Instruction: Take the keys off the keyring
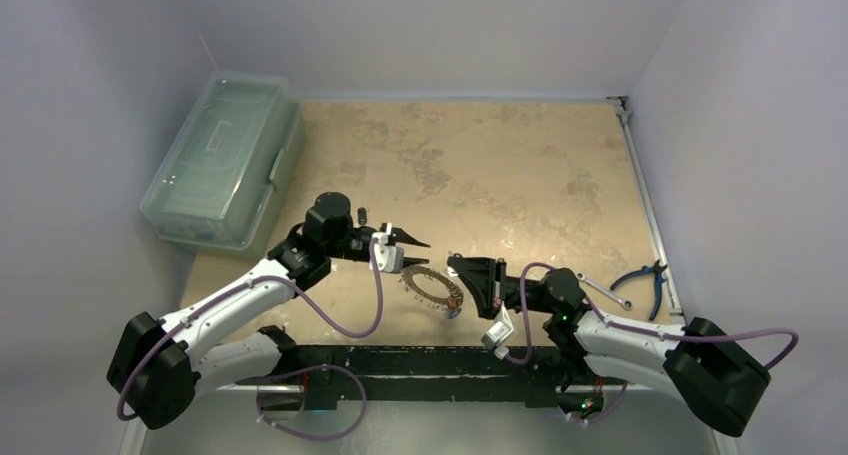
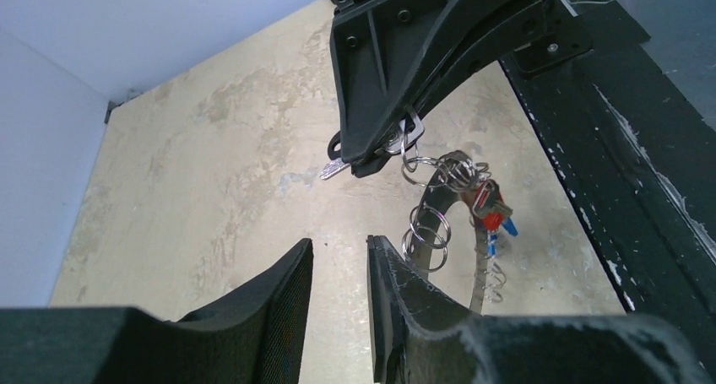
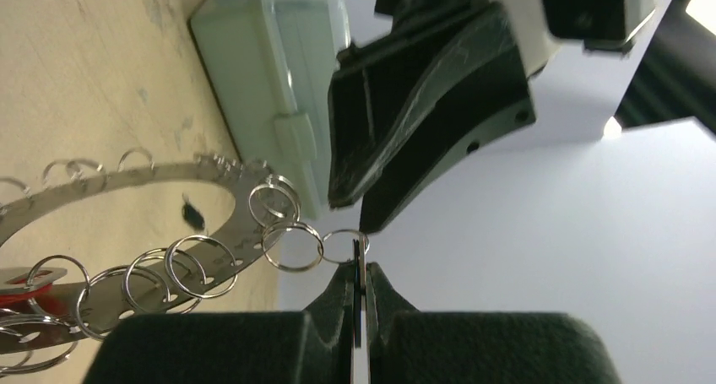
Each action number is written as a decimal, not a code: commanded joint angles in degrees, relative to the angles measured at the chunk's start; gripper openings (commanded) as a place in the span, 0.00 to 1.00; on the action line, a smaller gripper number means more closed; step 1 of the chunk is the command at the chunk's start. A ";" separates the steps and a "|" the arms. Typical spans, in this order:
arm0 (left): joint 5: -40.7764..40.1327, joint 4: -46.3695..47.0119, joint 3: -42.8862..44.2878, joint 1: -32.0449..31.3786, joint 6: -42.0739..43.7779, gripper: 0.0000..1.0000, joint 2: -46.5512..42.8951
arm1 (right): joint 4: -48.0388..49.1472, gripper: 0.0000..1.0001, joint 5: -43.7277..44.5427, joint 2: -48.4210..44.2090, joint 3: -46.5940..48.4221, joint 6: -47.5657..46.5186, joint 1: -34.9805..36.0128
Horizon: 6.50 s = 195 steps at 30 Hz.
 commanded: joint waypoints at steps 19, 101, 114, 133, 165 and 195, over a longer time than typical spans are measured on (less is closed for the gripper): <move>5.90 12.98 -2.85 0.84 -2.73 0.31 6.25 | 8.08 0.00 -9.46 0.81 0.66 -4.41 -0.01; -8.79 -45.04 18.17 22.32 -14.71 0.58 7.06 | -78.21 0.00 3.27 32.16 54.22 66.27 -5.04; -5.78 -32.80 12.07 21.00 -19.98 0.46 9.42 | -52.17 0.00 -13.62 44.00 50.95 96.87 -8.41; -10.53 -45.30 21.30 15.82 20.00 0.45 23.13 | -51.09 0.00 -14.07 42.56 50.73 94.18 -13.97; -8.69 8.14 5.61 9.60 -10.19 0.39 28.74 | -59.98 0.00 -18.07 50.52 59.46 88.54 -19.23; -22.17 51.42 -5.19 6.69 -26.57 0.27 36.63 | -66.04 0.00 -19.43 50.35 61.70 86.08 -19.17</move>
